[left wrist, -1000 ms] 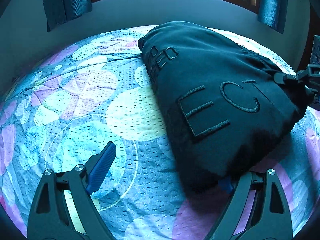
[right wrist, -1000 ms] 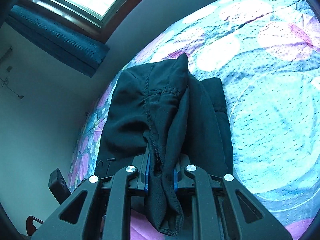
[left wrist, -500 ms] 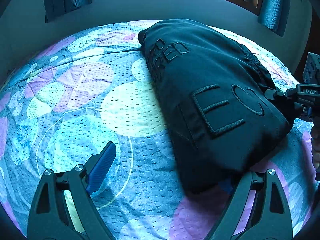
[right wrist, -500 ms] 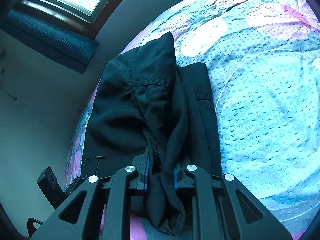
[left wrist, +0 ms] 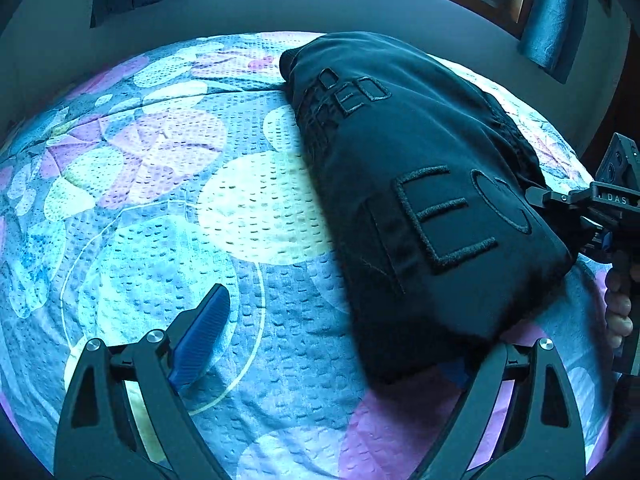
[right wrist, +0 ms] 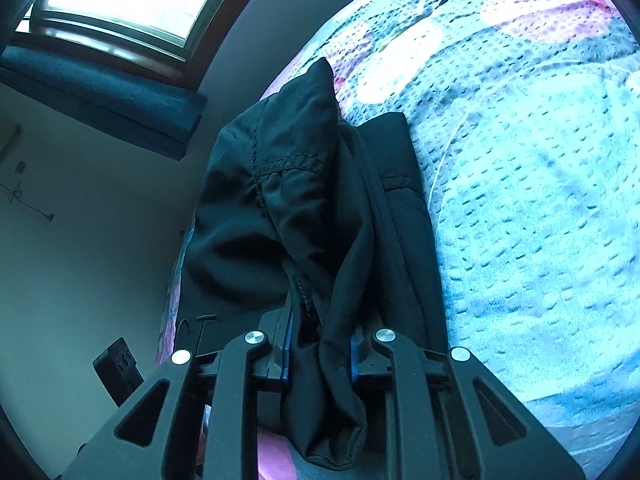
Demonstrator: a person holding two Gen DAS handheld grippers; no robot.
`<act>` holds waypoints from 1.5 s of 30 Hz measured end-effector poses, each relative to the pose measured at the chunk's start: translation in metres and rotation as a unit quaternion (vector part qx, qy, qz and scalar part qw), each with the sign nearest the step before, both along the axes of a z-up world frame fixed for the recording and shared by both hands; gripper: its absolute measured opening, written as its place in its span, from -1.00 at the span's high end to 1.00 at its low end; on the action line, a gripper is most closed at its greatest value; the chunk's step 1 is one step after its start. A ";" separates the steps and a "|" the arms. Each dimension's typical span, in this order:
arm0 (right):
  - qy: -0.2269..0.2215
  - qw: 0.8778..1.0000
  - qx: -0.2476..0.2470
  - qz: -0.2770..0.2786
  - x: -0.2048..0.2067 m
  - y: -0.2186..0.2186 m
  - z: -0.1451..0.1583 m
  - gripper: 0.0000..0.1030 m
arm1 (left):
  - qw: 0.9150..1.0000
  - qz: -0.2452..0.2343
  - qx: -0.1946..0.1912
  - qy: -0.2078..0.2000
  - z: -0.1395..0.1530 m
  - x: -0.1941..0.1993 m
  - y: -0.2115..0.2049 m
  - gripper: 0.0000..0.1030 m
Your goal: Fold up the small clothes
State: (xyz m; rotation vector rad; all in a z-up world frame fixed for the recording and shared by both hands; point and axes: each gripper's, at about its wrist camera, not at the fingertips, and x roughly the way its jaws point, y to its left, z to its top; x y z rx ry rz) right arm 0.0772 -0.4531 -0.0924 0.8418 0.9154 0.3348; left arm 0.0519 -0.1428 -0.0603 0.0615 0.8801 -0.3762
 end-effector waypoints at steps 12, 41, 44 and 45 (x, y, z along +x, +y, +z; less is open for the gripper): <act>-0.009 1.000 -0.008 0.012 -0.001 0.005 0.007 0.52 | 0.988 -0.030 -0.135 0.069 0.037 -0.016 0.033 -0.50; -0.004 0.999 -0.032 -0.004 0.134 -0.001 0.038 0.65 | 0.975 -0.047 -0.183 0.113 0.003 0.036 0.008 -0.88; 0.008 0.999 -0.046 0.002 0.144 0.008 0.033 0.69 | 0.975 -0.050 -0.183 0.111 0.000 0.038 0.009 -0.88; 0.010 0.999 -0.044 0.000 0.145 0.008 0.030 0.69 | 0.975 -0.050 -0.184 0.111 -0.001 0.038 0.009 -0.88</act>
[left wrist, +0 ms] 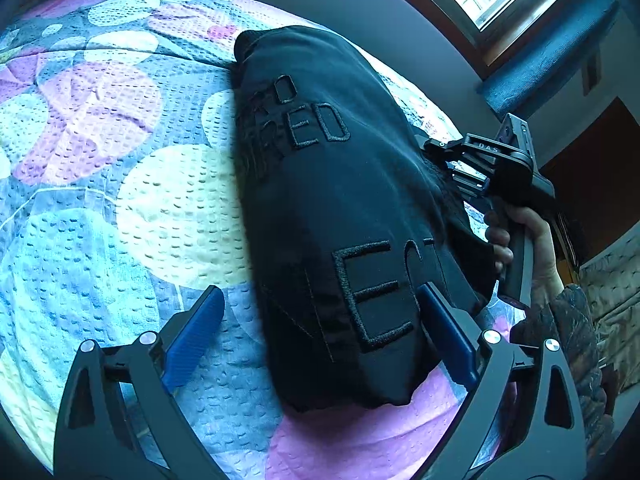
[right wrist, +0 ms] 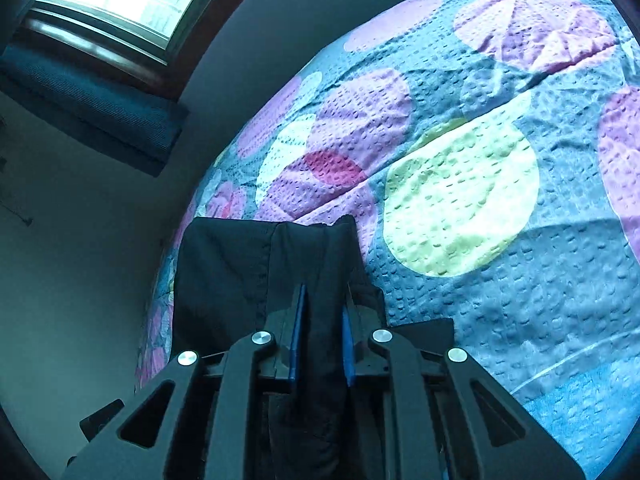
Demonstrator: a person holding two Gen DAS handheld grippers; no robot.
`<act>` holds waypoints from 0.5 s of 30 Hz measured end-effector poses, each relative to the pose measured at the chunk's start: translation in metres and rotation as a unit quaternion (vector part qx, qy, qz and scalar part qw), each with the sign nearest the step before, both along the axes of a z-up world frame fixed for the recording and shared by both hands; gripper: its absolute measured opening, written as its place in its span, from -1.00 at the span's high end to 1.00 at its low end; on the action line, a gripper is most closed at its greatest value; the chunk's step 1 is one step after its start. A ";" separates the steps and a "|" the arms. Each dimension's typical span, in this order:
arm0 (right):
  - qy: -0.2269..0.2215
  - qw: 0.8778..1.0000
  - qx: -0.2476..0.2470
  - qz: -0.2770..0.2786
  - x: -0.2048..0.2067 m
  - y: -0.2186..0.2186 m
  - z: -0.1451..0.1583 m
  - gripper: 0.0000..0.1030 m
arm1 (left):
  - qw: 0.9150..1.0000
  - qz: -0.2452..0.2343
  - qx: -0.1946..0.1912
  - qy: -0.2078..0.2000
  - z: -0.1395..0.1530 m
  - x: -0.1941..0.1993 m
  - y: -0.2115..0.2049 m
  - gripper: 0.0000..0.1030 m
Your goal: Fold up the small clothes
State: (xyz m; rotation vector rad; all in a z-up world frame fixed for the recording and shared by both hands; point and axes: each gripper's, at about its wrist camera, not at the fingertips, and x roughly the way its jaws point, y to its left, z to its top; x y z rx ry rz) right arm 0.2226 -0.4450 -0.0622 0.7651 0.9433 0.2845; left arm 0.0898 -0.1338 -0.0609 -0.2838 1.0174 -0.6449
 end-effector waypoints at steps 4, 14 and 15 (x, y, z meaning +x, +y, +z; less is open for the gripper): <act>-0.005 1.000 0.027 -0.006 -0.004 -0.014 -0.010 0.69 | 1.000 -0.003 -0.004 0.002 -0.002 -0.001 0.002 -0.89; -0.034 0.998 0.026 -0.039 -0.100 -0.031 0.018 -0.35 | 1.000 -0.007 -0.019 -0.001 -0.001 0.001 0.008 -0.89; -0.033 0.999 0.018 -0.035 -0.112 -0.029 0.019 -0.36 | 1.000 -0.007 -0.020 -0.001 -0.001 0.000 0.008 -0.89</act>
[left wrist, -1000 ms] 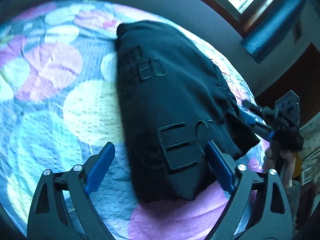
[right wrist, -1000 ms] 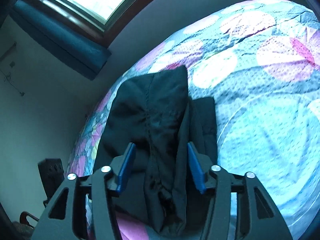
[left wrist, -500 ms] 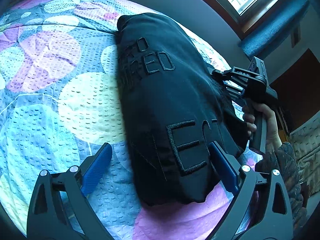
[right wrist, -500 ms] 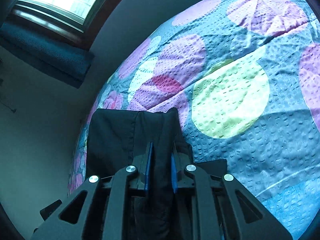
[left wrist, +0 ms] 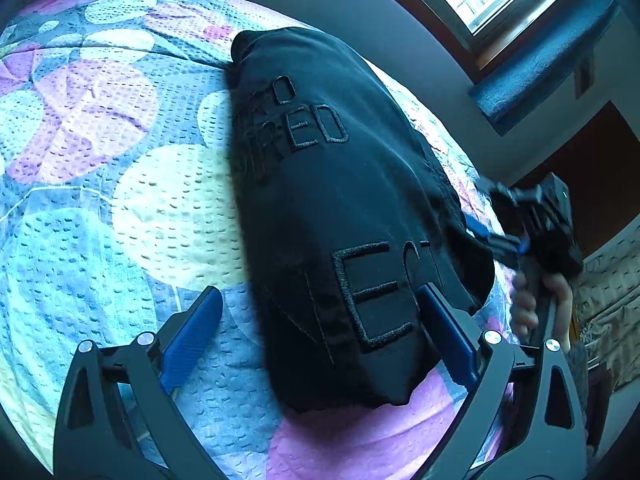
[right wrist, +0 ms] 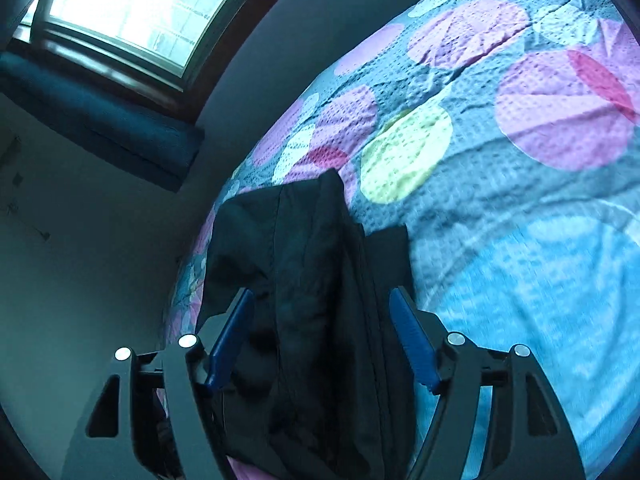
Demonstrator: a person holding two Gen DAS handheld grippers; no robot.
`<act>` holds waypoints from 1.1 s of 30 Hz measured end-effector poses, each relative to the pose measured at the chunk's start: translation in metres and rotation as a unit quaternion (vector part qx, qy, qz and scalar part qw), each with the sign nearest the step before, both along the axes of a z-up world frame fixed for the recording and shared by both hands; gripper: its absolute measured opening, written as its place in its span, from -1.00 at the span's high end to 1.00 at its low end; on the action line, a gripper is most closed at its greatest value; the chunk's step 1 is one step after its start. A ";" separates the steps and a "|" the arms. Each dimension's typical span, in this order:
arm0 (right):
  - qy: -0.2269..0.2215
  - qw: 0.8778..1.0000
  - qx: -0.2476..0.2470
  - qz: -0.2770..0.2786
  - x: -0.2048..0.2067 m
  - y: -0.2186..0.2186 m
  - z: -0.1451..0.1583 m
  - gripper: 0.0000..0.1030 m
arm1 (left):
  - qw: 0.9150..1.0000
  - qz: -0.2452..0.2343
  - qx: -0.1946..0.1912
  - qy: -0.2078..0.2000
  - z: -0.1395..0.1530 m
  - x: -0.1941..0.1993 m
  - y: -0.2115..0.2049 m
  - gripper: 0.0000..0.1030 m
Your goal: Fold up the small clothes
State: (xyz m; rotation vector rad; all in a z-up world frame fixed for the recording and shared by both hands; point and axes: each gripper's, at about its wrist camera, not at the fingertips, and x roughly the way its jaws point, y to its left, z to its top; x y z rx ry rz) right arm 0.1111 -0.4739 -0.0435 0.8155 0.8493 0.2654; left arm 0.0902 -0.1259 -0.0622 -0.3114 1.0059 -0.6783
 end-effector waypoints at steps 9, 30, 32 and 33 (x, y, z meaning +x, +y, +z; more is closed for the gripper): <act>0.044 0.998 -0.043 -0.004 -0.048 0.016 -0.036 0.00 | 1.000 0.001 0.006 -0.003 -0.001 -0.004 -0.003 -0.89; 0.002 0.998 0.017 0.056 -0.015 0.021 -0.035 -0.45 | 0.999 -0.032 -0.019 0.028 -0.009 0.027 -0.019 -0.90; 0.005 0.998 0.013 0.068 -0.018 0.025 -0.035 -0.42 | 0.999 -0.032 -0.014 0.022 -0.009 0.026 -0.020 -0.86; 0.005 0.997 0.008 0.076 -0.021 0.029 -0.035 -0.42 | 0.999 -0.033 -0.010 0.015 -0.007 0.024 -0.021 -0.72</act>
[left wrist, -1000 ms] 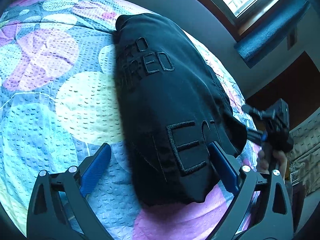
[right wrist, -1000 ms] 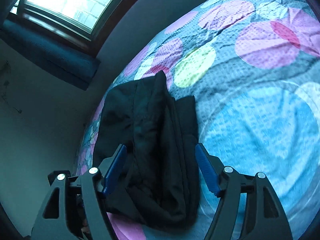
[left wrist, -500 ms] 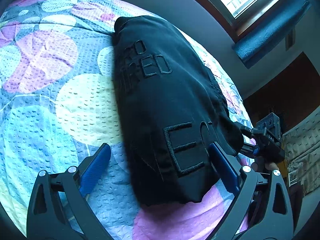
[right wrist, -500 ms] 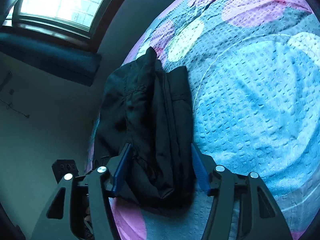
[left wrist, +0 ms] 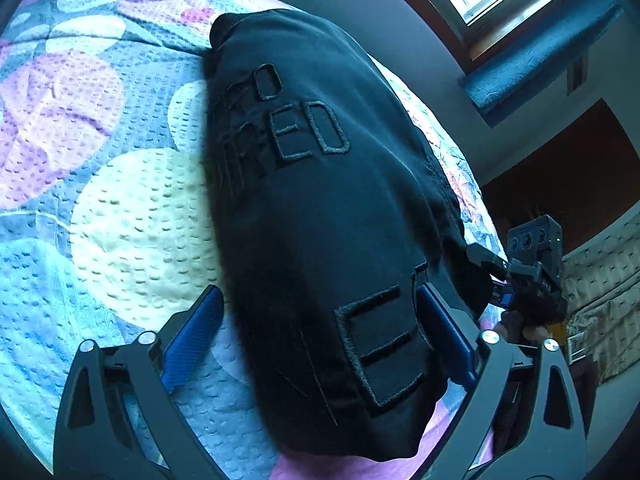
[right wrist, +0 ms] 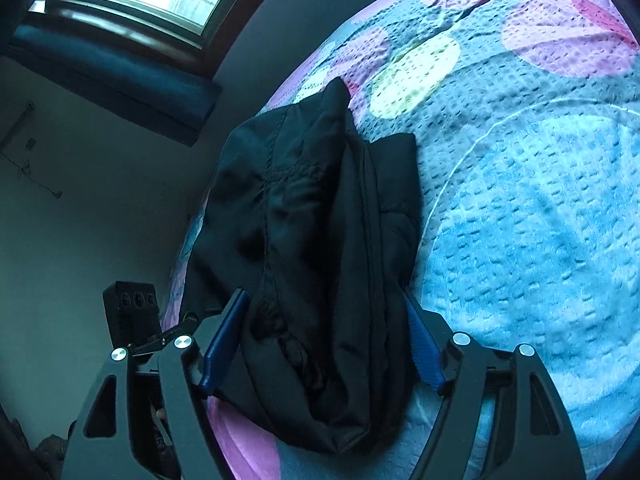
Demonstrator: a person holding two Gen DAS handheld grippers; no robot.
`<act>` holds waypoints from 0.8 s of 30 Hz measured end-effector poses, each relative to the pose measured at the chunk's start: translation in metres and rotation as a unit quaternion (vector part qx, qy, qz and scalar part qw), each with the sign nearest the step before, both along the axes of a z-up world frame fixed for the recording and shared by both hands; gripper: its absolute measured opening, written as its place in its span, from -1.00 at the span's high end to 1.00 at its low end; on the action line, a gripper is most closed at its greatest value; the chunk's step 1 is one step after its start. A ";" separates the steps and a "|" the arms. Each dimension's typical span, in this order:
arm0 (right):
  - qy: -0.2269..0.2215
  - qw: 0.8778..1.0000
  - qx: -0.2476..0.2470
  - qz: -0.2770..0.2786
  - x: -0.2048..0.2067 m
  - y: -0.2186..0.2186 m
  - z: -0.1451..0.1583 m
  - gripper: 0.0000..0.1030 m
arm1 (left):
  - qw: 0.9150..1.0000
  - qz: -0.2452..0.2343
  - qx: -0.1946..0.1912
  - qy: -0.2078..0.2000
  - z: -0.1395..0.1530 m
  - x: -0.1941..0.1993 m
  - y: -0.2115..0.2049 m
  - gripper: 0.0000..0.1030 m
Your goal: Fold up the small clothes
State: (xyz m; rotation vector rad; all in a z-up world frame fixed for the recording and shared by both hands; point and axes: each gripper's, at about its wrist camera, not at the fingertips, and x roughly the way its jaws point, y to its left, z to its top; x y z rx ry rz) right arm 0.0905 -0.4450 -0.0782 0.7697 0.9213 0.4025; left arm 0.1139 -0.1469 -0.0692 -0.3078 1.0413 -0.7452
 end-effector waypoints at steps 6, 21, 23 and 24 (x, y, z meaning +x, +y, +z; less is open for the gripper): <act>0.006 0.998 -0.061 0.011 -0.013 0.024 -0.003 0.07 | 0.999 0.005 0.020 -0.025 0.001 -0.008 -0.008 -0.57; -0.021 0.999 -0.029 0.000 -0.020 0.018 -0.013 0.28 | 0.999 0.004 0.024 -0.047 0.000 -0.012 -0.010 -0.53; -0.023 0.999 -0.025 0.000 -0.020 0.018 -0.013 0.27 | 0.999 0.001 0.018 -0.046 -0.001 -0.011 -0.009 -0.56; -0.025 0.999 -0.020 0.001 -0.024 0.014 -0.015 0.26 | 0.999 0.000 0.013 -0.044 -0.001 -0.010 -0.008 -0.58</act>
